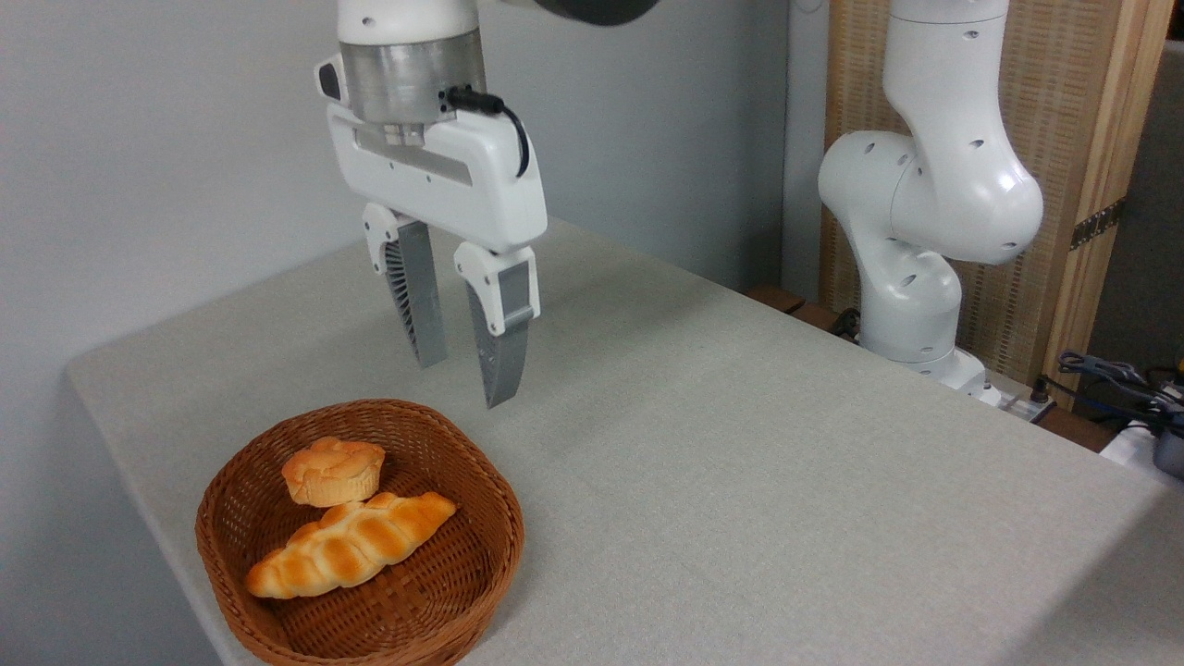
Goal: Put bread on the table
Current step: 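Lower the open gripper toward the braided roll in the wicker basket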
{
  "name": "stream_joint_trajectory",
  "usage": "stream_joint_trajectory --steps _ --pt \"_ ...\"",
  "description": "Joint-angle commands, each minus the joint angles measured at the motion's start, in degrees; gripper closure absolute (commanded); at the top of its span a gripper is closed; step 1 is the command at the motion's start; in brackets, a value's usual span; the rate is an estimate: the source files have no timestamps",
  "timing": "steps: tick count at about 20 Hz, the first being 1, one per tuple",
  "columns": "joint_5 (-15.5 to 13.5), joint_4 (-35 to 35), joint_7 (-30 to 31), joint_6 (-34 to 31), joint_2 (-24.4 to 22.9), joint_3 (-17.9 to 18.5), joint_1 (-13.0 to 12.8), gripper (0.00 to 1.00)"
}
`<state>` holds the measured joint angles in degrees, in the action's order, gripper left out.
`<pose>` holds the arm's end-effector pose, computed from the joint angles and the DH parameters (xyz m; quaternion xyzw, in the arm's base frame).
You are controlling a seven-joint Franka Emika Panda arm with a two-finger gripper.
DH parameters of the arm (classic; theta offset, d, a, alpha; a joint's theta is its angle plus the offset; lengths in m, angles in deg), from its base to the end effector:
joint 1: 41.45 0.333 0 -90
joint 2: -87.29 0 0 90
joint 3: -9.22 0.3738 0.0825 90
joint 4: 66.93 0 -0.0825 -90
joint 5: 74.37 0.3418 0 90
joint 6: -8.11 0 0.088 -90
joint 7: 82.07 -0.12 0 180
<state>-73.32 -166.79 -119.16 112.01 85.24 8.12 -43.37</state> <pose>0.5185 -0.0258 0.6348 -0.9374 0.3441 -0.0480 0.0245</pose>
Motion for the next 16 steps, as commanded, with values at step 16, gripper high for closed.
stream_joint_trajectory --steps 16 --pt "-4.0 -19.0 -8.0 34.1 2.6 -5.1 -0.3 0.00"
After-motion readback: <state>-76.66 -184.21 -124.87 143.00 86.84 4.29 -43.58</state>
